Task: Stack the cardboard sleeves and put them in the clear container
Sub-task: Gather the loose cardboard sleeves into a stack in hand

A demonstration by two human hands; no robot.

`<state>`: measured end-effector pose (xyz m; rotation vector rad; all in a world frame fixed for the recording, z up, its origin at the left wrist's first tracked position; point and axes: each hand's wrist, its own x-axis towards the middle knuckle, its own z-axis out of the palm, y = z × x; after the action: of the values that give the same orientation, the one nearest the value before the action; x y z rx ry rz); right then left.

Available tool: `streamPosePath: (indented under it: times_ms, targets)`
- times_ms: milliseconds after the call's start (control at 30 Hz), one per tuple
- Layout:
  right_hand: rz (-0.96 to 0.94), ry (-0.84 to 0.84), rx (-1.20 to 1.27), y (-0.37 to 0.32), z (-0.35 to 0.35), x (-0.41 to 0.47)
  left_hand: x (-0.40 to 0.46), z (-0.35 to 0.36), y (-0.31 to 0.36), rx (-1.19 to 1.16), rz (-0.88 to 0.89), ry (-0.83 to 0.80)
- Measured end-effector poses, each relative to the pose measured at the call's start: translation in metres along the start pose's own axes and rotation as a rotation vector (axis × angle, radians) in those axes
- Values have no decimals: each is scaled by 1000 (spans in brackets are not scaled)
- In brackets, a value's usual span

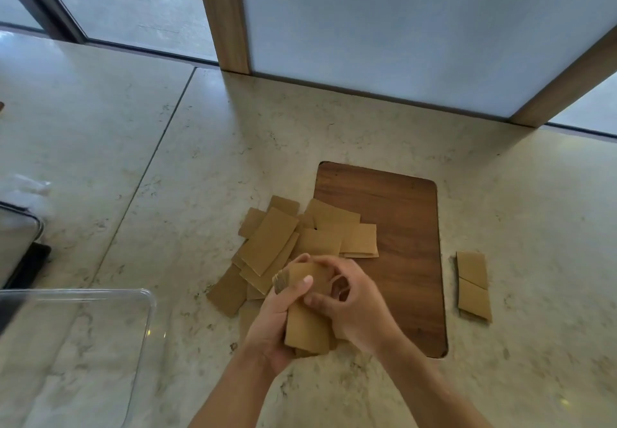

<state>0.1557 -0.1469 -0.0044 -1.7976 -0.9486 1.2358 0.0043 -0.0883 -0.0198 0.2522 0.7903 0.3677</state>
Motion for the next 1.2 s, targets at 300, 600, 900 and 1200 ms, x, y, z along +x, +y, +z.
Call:
streamPosePath:
  times_ms: [300,600,900,1200]
  targets:
    - [126,422,-531,32,-42,60,0,-19,-1,-183,84,-42]
    - [180,344,-581,44,-93,81,21,-10,12,-288,21,-22]
    - [151,387,384,17,-97,8,48,26,11,-25,72,-13]
    - [234,223,435,3,-53,-3,35,28,5,258,212,89]
